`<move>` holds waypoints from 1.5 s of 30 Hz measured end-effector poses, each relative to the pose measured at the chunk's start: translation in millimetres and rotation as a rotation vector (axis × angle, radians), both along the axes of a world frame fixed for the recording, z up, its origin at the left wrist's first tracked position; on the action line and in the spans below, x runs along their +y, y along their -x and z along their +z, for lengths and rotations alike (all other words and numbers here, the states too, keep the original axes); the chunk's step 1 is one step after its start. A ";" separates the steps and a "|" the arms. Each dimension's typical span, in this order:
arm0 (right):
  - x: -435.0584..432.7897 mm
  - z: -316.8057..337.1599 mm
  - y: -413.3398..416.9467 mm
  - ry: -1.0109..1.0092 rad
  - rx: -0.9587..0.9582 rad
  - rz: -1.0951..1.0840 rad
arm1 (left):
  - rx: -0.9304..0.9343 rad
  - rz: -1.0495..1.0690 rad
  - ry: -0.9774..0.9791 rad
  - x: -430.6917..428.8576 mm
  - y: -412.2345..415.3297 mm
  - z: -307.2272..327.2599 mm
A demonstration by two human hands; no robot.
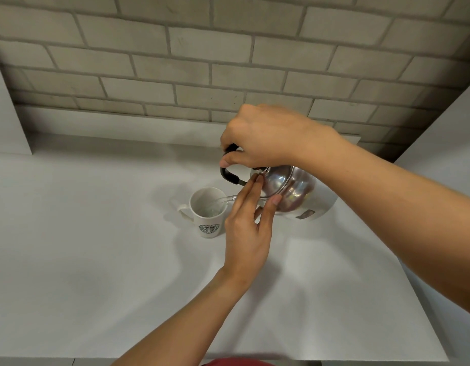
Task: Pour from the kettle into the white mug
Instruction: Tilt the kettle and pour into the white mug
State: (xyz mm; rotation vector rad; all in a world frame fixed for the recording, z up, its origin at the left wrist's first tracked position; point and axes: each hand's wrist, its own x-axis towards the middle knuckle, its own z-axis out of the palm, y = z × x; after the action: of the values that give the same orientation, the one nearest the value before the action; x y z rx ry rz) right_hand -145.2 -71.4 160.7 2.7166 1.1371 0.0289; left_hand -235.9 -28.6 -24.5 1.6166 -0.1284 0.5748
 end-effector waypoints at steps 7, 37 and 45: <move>3.6 3.2 -1.7 0.014 0.006 0.013 | -0.040 0.005 0.031 -1.7 -0.9 3.5; 12.4 3.9 -2.7 0.021 -0.035 0.020 | -0.067 0.081 0.002 -2.7 -0.6 11.0; 15.7 3.6 -1.2 0.023 -0.031 0.015 | -0.070 0.067 0.018 -1.5 0.2 11.0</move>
State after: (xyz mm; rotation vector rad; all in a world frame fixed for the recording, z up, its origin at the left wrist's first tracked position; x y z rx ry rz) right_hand -144.0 -55.8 164.4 2.6786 1.1417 0.0597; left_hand -236.1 -30.2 -13.6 1.5883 -0.1211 0.6823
